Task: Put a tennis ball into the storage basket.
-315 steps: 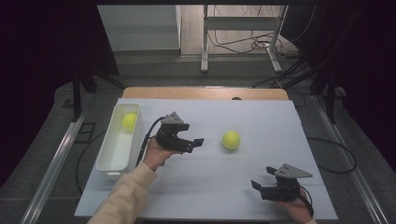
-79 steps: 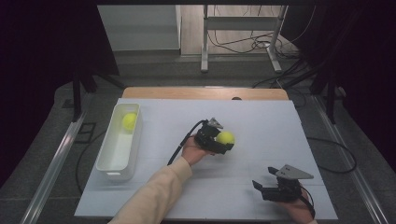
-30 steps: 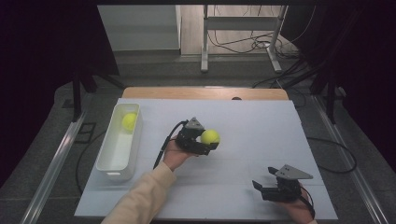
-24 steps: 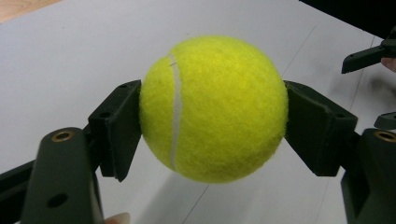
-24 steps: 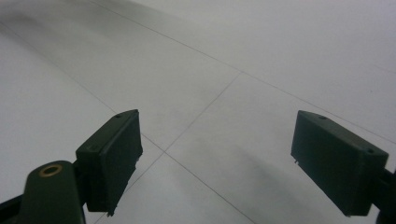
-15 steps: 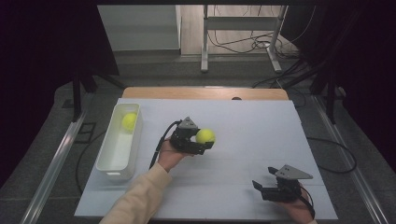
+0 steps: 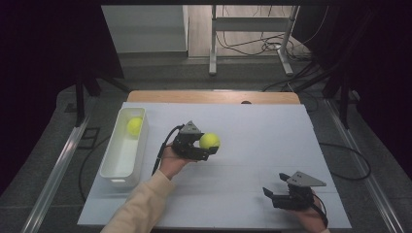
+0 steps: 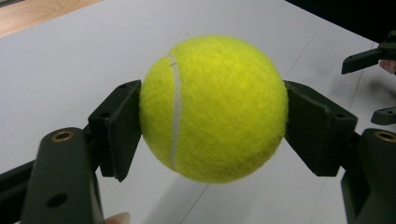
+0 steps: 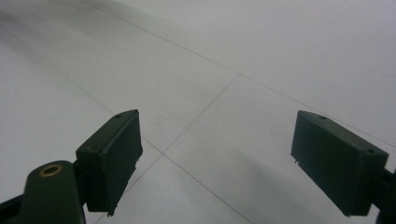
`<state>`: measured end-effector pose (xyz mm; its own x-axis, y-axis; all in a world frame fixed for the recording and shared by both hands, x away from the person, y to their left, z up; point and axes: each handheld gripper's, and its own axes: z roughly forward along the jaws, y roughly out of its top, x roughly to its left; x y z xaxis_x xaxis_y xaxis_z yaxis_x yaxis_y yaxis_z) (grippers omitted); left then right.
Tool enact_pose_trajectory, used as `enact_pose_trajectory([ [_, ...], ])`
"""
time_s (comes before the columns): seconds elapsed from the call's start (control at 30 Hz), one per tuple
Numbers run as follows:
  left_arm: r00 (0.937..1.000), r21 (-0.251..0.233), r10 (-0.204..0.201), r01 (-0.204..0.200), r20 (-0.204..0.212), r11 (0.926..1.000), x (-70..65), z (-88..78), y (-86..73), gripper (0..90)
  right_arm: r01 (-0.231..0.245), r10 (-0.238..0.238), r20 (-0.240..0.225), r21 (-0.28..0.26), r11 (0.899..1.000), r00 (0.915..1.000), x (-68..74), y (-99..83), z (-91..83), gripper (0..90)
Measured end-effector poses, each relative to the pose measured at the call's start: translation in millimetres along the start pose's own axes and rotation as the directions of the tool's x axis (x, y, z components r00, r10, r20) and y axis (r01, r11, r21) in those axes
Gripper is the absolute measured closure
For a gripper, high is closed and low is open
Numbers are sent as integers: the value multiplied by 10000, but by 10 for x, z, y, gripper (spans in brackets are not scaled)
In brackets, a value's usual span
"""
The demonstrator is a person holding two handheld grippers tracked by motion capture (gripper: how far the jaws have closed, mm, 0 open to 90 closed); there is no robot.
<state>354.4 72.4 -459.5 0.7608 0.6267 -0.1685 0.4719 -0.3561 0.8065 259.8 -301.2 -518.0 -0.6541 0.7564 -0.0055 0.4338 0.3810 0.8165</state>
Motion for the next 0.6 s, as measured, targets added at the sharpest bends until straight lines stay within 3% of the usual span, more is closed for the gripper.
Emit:
enact_pose_trajectory([
  [0.6, 9998, -206, -130, 126, -163, 9997, 54, -176, -62, 255, 49, -49, 12, -24, 10000, 10000, 8, 2, 4, 165],
])
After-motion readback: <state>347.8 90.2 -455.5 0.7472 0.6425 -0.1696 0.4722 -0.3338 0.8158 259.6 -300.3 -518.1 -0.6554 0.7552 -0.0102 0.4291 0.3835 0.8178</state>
